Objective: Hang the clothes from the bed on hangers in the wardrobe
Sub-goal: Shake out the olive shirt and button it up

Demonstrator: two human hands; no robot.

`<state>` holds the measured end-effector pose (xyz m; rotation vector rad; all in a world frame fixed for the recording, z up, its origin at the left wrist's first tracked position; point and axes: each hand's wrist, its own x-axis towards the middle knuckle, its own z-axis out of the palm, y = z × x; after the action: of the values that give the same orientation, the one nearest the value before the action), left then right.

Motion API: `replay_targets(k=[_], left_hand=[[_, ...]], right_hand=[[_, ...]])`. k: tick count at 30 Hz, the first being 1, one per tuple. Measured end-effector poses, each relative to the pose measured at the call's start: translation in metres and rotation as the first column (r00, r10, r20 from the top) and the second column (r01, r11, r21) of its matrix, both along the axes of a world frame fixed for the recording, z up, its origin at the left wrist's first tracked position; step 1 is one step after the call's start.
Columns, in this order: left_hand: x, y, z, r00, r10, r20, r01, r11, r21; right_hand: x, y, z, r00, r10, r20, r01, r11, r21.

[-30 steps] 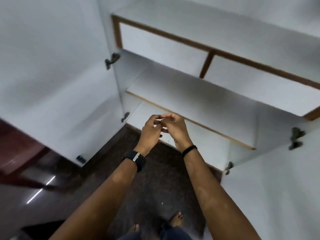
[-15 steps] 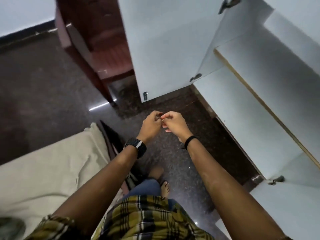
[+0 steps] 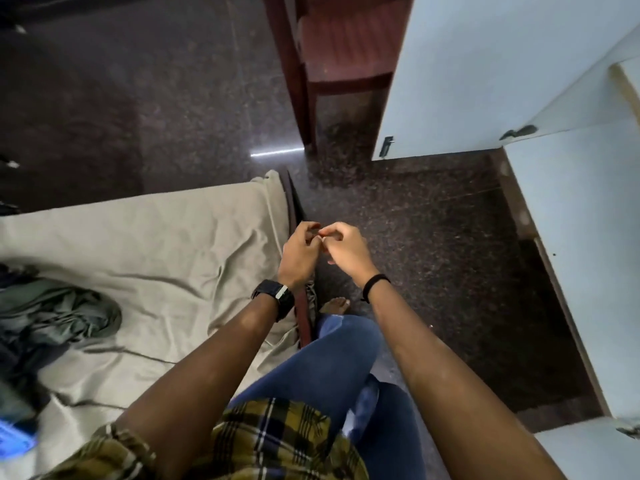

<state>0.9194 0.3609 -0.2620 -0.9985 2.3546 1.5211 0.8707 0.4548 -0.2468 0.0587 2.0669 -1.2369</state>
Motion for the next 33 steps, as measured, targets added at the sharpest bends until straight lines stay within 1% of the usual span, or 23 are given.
replay_targets(k=[3, 6, 8, 10, 14, 17, 19, 22, 26, 28, 30, 33], left_hand=[[0.01, -0.037, -0.035, 0.998, 0.068, -0.003, -0.068, 0.997, -0.042], [0.019, -0.081, -0.076, 0.993, 0.114, -0.021, -0.115, 0.985, -0.127], [0.022, -0.114, -0.107, 0.988, 0.141, -0.059, -0.15, 0.972, -0.181], [0.024, -0.144, -0.133, 0.978, 0.18, -0.107, -0.199, 0.959, -0.204], [0.03, -0.188, -0.177, 0.957, 0.215, -0.197, -0.267, 0.918, -0.294], [0.037, -0.217, -0.206, 0.934, 0.228, -0.276, -0.305, 0.91, -0.28], [0.048, -0.233, -0.215, 0.923, 0.192, -0.332, -0.286, 0.922, -0.261], [0.074, -0.255, -0.212, 0.904, 0.132, -0.406, -0.241, 0.943, -0.23], [0.13, -0.295, -0.202, 0.88, 0.091, -0.466, -0.222, 0.946, -0.235], [0.167, -0.32, -0.193, 0.871, 0.077, -0.485, -0.235, 0.933, -0.273], [0.204, -0.344, -0.187, 0.863, 0.092, -0.497, -0.259, 0.924, -0.28], [0.261, -0.388, -0.18, 0.832, 0.158, -0.532, -0.363, 0.88, -0.306]], right_hand=[[0.001, -0.044, -0.038, 0.997, 0.068, -0.031, -0.069, 0.997, -0.032], [0.004, -0.092, -0.081, 0.988, 0.142, -0.062, -0.147, 0.986, -0.085], [0.005, -0.128, -0.113, 0.979, 0.182, -0.092, -0.193, 0.973, -0.128], [0.005, -0.16, -0.143, 0.969, 0.21, -0.128, -0.23, 0.958, -0.173], [0.007, -0.211, -0.191, 0.939, 0.258, -0.23, -0.305, 0.931, -0.199], [0.02, -0.238, -0.218, 0.92, 0.253, -0.3, -0.324, 0.921, -0.216], [0.033, -0.253, -0.226, 0.898, 0.232, -0.374, -0.324, 0.924, -0.204], [0.054, -0.27, -0.22, 0.865, 0.24, -0.441, -0.351, 0.917, -0.188], [0.107, -0.303, -0.21, 0.864, 0.238, -0.444, -0.347, 0.92, -0.182], [0.139, -0.33, -0.199, 0.843, 0.291, -0.453, -0.396, 0.905, -0.157], [0.167, -0.359, -0.188, 0.817, 0.352, -0.456, -0.459, 0.877, -0.146], [0.206, -0.408, -0.175, 0.76, 0.46, -0.459, -0.57, 0.811, -0.132]])
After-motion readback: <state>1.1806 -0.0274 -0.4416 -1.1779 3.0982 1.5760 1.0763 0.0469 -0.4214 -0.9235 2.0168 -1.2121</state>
